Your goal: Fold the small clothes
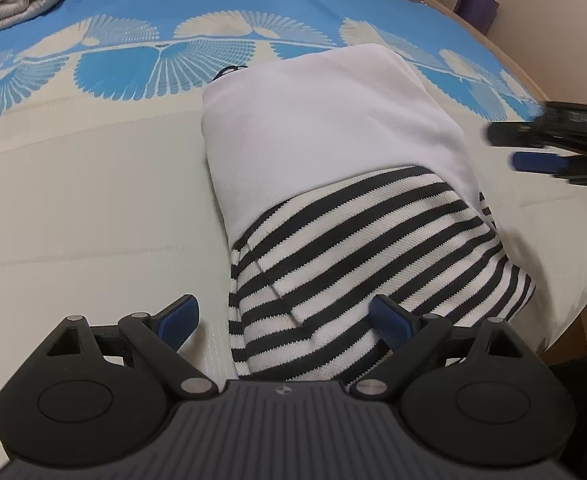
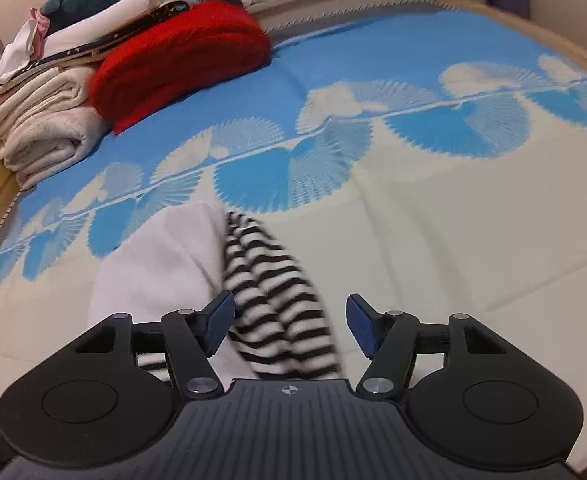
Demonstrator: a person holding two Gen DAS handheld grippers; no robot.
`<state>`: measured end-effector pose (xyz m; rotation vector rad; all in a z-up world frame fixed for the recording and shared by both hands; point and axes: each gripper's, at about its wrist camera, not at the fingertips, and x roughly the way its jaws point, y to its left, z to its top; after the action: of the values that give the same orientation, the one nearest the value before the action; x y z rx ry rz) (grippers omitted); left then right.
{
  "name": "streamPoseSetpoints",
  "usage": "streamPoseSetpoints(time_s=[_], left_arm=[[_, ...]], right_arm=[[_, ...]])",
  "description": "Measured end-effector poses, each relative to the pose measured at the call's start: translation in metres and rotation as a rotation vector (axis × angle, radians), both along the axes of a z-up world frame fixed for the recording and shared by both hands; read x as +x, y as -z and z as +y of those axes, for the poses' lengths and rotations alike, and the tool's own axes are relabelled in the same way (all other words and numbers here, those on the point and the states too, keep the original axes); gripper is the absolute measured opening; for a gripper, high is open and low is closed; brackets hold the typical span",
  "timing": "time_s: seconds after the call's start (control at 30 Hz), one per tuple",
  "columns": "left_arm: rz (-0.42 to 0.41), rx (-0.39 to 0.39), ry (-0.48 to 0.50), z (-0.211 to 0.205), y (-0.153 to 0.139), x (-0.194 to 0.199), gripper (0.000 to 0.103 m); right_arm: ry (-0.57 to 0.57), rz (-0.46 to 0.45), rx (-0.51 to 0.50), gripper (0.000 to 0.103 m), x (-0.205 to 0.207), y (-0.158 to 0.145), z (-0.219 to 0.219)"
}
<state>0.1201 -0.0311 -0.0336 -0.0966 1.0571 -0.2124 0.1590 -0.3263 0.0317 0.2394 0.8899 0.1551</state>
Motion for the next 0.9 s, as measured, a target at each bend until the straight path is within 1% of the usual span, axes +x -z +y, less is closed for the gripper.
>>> streamPoseSetpoints(time_s=[0.1, 0.17, 0.2, 0.23, 0.3, 0.33, 0.4, 0.47, 0.5, 0.53, 0.6, 0.67, 0.7, 0.73, 0.77, 0.83, 0.87, 0.9], left_arm=[[-0.002, -0.002, -0.004, 0.0, 0.0, -0.001, 0.096], [0.0, -0.006, -0.004, 0.001, 0.001, -0.001, 0.096], [0.002, -0.008, -0.004, 0.002, 0.001, 0.0, 0.096], [0.003, -0.011, -0.004, 0.003, 0.001, 0.001, 0.096], [0.005, -0.014, -0.003, 0.004, 0.001, 0.002, 0.096], [0.004, -0.016, -0.002, 0.005, 0.001, 0.002, 0.096], [0.004, -0.024, -0.001, 0.005, 0.0, 0.003, 0.096], [0.007, -0.047, 0.002, 0.007, 0.0, 0.003, 0.096], [0.01, -0.06, 0.004, 0.006, 0.0, 0.004, 0.096], [0.013, -0.064, 0.007, 0.006, 0.0, 0.004, 0.096], [0.015, -0.054, 0.011, 0.005, -0.002, 0.004, 0.096], [0.019, -0.047, 0.007, 0.006, -0.007, 0.005, 0.096], [0.018, -0.061, -0.004, 0.009, -0.012, 0.007, 0.096], [0.013, -0.091, -0.02, 0.013, -0.018, 0.008, 0.096], [0.013, -0.122, -0.035, 0.016, -0.023, 0.012, 0.096], [0.024, -0.187, -0.077, 0.027, -0.031, 0.026, 0.096], [0.035, -0.212, -0.102, 0.032, -0.033, 0.036, 0.096], [0.042, -0.228, -0.129, 0.036, -0.033, 0.046, 0.096]], right_arm=[[-0.01, 0.056, 0.009, 0.064, 0.021, 0.014, 0.019], [-0.009, 0.085, 0.018, 0.064, 0.026, 0.022, 0.03], [-0.015, 0.1, 0.021, 0.061, 0.03, 0.025, 0.034], [-0.031, 0.111, 0.022, 0.057, 0.033, 0.028, 0.039], [-0.062, 0.113, 0.012, 0.012, 0.034, 0.028, 0.048], [-0.067, 0.108, 0.007, 0.004, 0.034, 0.027, 0.05], [-0.044, 0.088, -0.001, 0.002, 0.033, 0.023, 0.047], [0.02, 0.098, 0.016, 0.002, 0.036, 0.025, 0.036], [0.059, 0.123, 0.014, 0.002, 0.037, 0.029, 0.029], [0.076, 0.145, 0.0, 0.002, 0.039, 0.032, 0.027], [0.072, 0.173, -0.053, 0.002, 0.039, 0.038, 0.031], [0.048, 0.174, -0.07, 0.002, 0.039, 0.039, 0.036], [0.042, 0.174, -0.069, 0.003, 0.039, 0.039, 0.037], [0.041, 0.173, -0.067, 0.003, 0.04, 0.039, 0.037], [0.044, 0.172, -0.062, 0.007, 0.04, 0.038, 0.035], [0.061, 0.158, -0.054, 0.023, 0.038, 0.035, 0.031], [0.072, 0.152, -0.06, 0.034, 0.037, 0.034, 0.029], [0.073, 0.152, -0.058, 0.049, 0.036, 0.034, 0.028]])
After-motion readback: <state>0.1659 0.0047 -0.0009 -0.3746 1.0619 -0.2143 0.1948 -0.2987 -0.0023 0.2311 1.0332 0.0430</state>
